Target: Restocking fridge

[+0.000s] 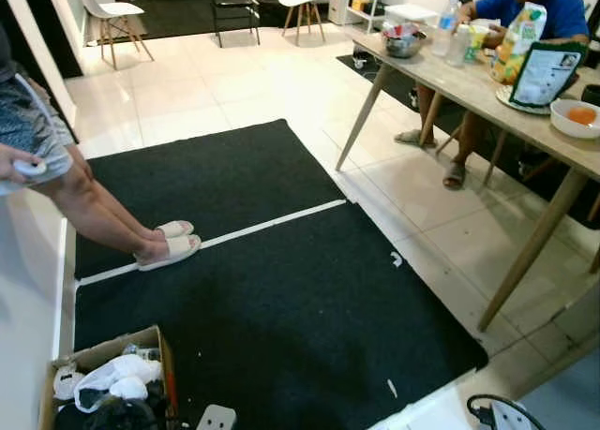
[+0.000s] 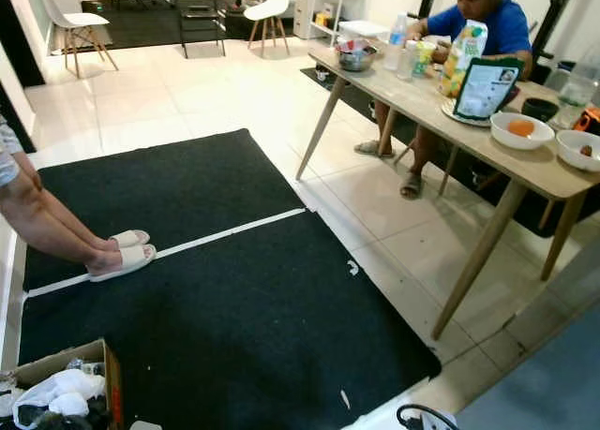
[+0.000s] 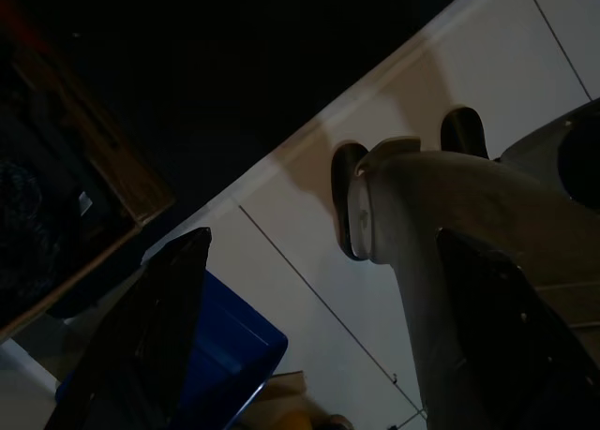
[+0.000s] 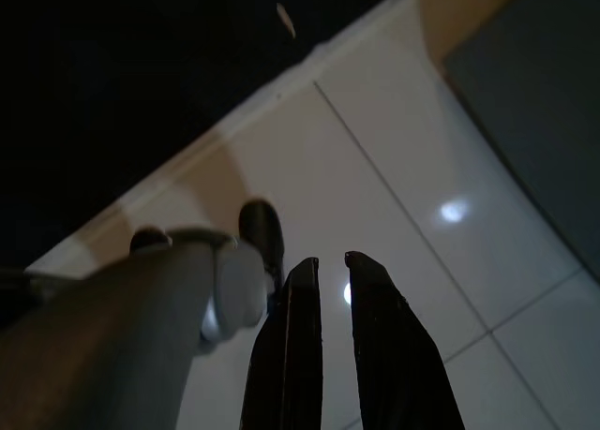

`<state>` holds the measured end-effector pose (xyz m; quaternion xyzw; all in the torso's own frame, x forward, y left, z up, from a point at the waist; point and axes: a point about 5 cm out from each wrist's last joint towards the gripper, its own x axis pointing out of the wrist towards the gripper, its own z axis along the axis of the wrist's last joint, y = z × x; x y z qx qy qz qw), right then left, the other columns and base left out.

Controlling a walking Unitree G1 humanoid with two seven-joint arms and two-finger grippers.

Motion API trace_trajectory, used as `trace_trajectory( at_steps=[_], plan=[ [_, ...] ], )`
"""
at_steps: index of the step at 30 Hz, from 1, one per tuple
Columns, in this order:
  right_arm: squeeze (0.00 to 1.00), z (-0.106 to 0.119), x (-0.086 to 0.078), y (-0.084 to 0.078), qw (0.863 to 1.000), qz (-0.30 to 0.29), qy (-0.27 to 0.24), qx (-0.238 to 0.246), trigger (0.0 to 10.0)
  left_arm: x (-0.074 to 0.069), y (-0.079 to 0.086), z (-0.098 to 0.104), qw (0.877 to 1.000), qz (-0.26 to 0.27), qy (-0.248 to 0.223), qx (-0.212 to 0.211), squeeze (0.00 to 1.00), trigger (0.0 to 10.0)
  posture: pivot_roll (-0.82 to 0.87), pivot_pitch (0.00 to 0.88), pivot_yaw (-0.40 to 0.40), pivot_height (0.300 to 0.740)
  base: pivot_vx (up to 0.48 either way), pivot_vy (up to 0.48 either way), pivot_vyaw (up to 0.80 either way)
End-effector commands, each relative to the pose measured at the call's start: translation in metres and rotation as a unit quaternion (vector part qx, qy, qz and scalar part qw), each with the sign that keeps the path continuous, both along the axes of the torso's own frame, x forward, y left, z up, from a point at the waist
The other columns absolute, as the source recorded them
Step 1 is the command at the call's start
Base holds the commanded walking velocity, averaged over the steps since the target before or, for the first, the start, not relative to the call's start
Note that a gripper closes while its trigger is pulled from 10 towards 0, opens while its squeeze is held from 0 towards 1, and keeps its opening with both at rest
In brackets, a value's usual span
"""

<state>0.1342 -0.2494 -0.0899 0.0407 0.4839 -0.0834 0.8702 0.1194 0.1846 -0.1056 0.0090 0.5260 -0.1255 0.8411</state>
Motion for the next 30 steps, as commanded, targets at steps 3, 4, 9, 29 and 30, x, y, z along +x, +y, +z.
trace_trajectory(
  at_steps=[3,4,9,29,30],
  plan=[
    [0.0,-0.0007,-0.0033,-0.0021,1.0,-0.004,0.006,-0.005,10.0,-0.0133,-0.0055,-0.0045,0.999,-0.014,0.029,-0.011,0.0,10.0,-0.05,0.057,-0.038,0.74,0.0,0.0,0.0],
    [0.0,-0.0008,-0.0035,-0.0019,1.0,-0.004,0.007,-0.004,10.0,-0.0132,-0.0056,-0.0045,0.999,-0.016,0.029,-0.011,0.0,10.0,-0.05,0.057,-0.038,0.74,0.0,0.0,0.0],
    [0.0,-0.001,-0.0032,-0.0011,1.0,-0.003,0.007,-0.004,10.0,-0.0134,-0.0067,-0.0045,0.999,-0.018,0.03,-0.015,0.0,10.0,-0.05,0.057,-0.036,0.74,0.185,0.0,0.0],
    [0.0,-0.002,-0.0024,0.0042,1.0,0.005,0.006,0.001,10.0,-0.015,-0.0073,-0.0048,0.999,-0.025,0.033,-0.019,0.0,10.0,-0.05,0.059,-0.034,0.74,0.33,0.0,0.0],
    [0.0,-0.002,-0.0023,0.0042,1.0,0.005,0.005,0.001,10.0,-0.0149,-0.0074,-0.0048,0.999,-0.025,0.033,-0.019,0.0,10.0,-0.05,0.059,-0.034,0.74,0.341,0.0,0.0]
  ],
)
